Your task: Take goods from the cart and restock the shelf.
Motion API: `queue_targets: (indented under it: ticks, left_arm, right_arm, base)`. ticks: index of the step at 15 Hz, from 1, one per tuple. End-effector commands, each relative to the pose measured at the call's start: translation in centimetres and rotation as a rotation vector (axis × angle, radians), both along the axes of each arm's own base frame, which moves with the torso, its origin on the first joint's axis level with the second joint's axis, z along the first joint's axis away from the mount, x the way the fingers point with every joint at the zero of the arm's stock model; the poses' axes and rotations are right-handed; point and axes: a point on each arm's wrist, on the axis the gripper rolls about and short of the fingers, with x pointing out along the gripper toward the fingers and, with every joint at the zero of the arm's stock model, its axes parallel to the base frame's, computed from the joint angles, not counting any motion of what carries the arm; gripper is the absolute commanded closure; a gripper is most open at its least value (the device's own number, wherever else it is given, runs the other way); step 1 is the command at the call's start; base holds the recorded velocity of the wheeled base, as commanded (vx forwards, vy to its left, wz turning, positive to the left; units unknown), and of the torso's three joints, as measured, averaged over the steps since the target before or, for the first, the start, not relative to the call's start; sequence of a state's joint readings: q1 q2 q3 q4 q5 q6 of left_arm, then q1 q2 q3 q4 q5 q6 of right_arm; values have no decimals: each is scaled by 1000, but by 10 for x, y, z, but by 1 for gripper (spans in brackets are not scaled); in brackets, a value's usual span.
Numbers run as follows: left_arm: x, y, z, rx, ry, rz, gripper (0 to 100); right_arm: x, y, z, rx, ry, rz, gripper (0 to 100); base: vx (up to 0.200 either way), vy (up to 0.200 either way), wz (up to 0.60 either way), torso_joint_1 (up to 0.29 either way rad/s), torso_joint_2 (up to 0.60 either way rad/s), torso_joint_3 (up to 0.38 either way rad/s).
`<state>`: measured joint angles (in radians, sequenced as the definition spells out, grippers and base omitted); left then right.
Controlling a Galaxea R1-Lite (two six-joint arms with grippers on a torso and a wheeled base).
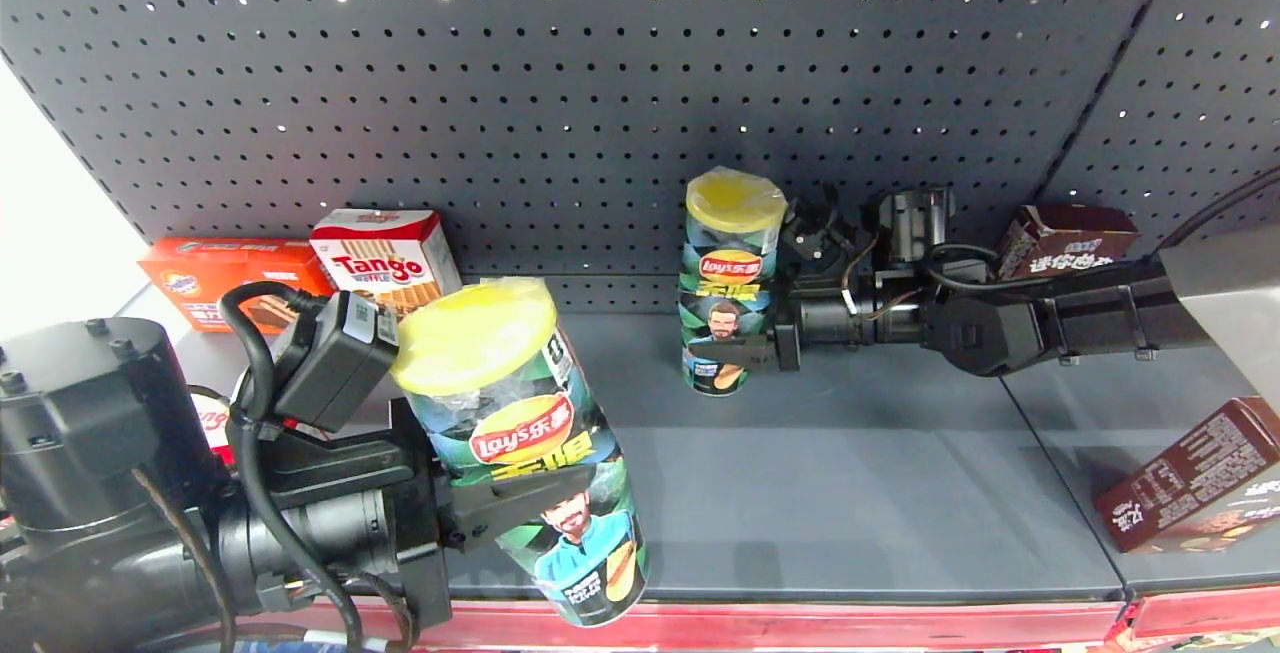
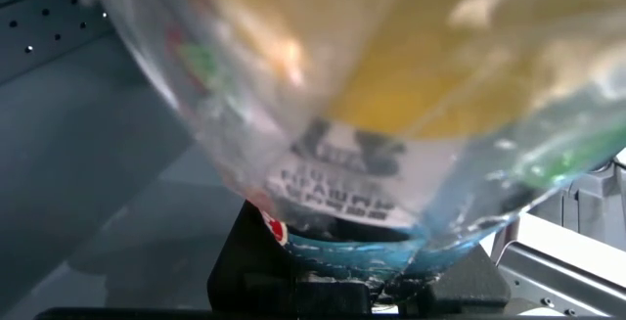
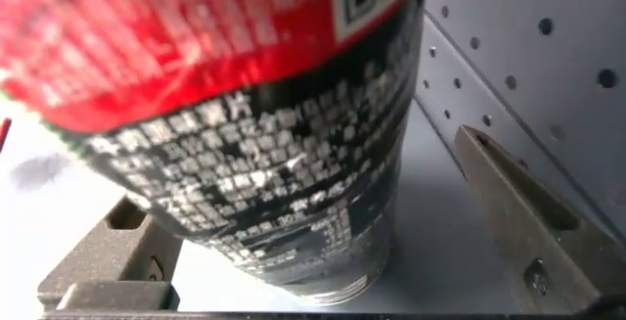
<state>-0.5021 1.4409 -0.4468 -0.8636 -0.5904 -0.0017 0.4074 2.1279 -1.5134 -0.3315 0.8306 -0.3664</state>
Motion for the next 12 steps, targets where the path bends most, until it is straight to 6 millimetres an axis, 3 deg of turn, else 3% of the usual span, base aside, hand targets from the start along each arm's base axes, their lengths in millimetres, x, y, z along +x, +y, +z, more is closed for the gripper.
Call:
queue_targets:
  ticks: [1,2,12]
  left_arm:
    - [0,0,0,0,0,0,100]
    - [0,0,0,0,0,-1,100]
    - [0,0,2,-4,-8,0,100]
  right_arm:
    - [-1,0,1,1,-5,6,0]
    - [-1,2,1,3,-10,-2,100]
    - [-4,3,3,5,-23,2,100]
  base:
    - [0,0,0,0,0,0]
    - [0,0,0,0,0,0]
    - [0,0,0,0,0,0]
